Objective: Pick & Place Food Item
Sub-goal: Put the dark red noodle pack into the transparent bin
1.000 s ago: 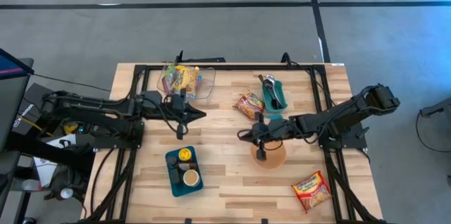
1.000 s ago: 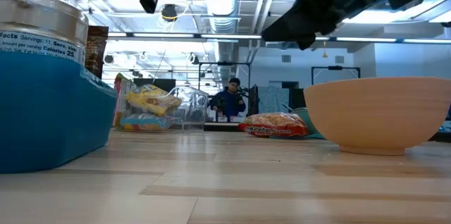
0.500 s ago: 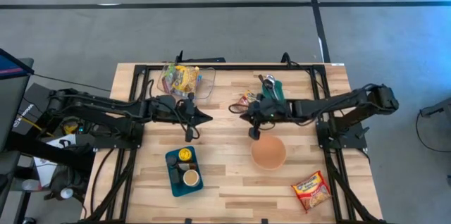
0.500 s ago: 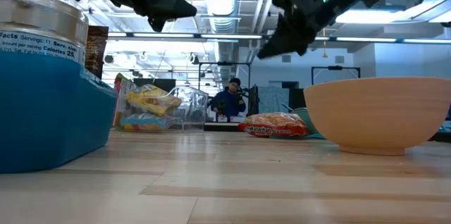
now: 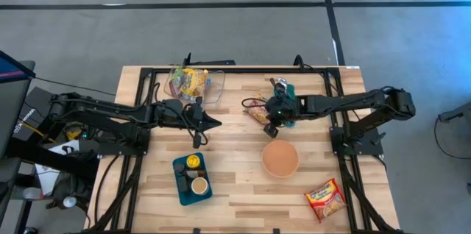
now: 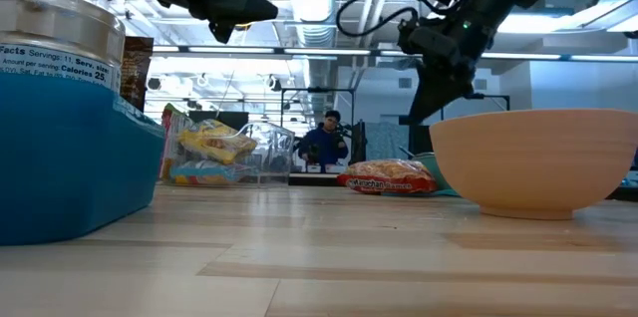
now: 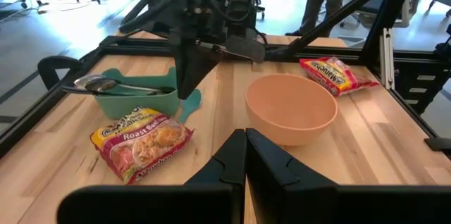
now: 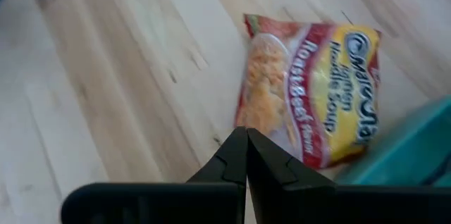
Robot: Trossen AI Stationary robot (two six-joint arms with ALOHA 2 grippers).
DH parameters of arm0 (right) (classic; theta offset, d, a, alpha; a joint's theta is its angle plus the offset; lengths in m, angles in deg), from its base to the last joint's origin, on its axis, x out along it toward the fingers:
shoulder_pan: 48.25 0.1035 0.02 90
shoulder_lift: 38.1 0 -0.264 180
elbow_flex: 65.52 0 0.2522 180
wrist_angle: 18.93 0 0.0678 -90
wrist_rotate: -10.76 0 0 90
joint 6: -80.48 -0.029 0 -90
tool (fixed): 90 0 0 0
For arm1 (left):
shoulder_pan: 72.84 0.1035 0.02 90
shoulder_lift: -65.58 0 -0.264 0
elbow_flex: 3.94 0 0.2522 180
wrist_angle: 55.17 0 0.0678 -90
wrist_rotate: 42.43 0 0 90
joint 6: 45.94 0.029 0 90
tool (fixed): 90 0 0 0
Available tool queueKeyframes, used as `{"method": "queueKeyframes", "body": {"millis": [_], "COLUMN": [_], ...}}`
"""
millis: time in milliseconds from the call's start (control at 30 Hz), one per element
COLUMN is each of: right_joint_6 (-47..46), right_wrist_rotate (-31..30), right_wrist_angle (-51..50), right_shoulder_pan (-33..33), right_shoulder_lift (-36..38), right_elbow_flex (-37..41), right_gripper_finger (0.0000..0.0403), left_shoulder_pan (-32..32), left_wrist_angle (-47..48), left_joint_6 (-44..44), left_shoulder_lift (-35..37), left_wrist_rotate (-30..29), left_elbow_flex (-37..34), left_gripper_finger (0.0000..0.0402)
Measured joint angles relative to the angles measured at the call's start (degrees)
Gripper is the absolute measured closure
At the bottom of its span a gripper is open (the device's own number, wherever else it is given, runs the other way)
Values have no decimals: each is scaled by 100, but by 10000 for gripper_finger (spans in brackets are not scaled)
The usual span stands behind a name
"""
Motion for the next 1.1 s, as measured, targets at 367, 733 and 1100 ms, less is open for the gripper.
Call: {"method": "queueKeyframes", "body": {"millis": [367, 733, 1100], "right_joint_6": [14, 157, 141], "right_wrist_rotate": [0, -21, -4], "right_wrist_angle": [-88, 98, 68], "right_shoulder_pan": [-387, -395, -395], "right_shoulder_lift": [-251, -1319, -1366], "right_elbow_flex": [0, 0, 0], "right_gripper_finger": [403, 403, 402], "left_shoulder_pan": [0, 0, 0], "left_wrist_angle": [-1, -1, -1], "left_joint_6": [0, 0, 0], "left_shoulder_lift": [0, 0, 0], "left_wrist_rotate": [-2, 0, 0], "left_elbow_flex": [0, 0, 0], "left_gripper_finger": [399, 399, 399]}}
